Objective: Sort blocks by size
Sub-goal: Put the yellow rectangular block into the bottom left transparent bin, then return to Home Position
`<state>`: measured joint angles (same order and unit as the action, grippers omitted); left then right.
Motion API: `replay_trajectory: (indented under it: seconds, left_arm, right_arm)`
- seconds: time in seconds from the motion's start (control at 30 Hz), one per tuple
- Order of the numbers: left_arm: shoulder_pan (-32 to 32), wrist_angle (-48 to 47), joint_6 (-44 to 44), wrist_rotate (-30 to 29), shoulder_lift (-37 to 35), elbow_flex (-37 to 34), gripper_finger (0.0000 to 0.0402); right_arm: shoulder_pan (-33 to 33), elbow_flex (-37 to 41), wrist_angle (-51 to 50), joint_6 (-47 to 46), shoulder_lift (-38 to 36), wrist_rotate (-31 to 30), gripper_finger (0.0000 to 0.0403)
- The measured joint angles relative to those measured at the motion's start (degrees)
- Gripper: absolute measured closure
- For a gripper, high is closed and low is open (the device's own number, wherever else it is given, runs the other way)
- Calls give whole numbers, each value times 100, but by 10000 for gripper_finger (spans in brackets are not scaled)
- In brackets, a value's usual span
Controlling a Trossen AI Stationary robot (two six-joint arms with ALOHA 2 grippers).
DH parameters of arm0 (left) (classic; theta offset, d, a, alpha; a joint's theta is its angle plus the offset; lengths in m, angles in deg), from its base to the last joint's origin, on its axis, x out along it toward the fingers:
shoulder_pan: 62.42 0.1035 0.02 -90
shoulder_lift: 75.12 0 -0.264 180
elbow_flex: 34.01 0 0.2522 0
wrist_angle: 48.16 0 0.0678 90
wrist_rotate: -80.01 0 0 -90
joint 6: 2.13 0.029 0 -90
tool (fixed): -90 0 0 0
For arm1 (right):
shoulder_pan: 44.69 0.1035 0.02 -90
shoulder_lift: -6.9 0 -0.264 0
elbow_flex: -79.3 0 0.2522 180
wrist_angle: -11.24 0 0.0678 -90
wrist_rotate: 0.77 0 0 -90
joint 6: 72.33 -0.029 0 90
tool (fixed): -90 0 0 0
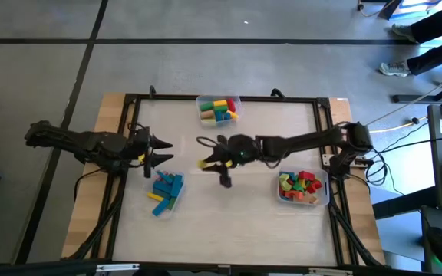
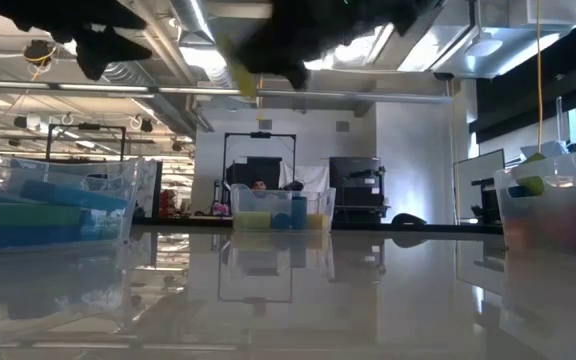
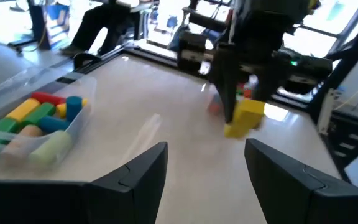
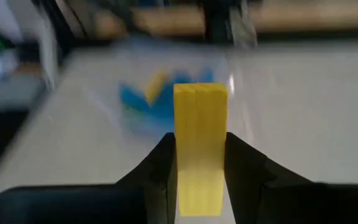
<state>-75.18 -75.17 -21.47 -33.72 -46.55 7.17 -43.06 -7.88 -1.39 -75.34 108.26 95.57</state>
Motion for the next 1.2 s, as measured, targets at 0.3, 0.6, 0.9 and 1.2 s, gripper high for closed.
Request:
replay_trajectory:
  seconds: [0.3,0.6,0.9,1.2]
  left_arm:
    - [-194,-130,26,1,-487,2,192]
    - [-185,-114,271,-2,-586,2,192]
    - [-183,-121,330,22,-588,2,192]
    - [-183,-119,624,50,-592,1,195]
  right_arm:
    - [610,1,3023,-575,1046,-367,309]
    - [778,-664,4171,-595,2377,-1199,275]
    - [765,-1963,3158,-762,3381,-1188,264]
    - [736,-2295,1321,-213,2934,-1287,195]
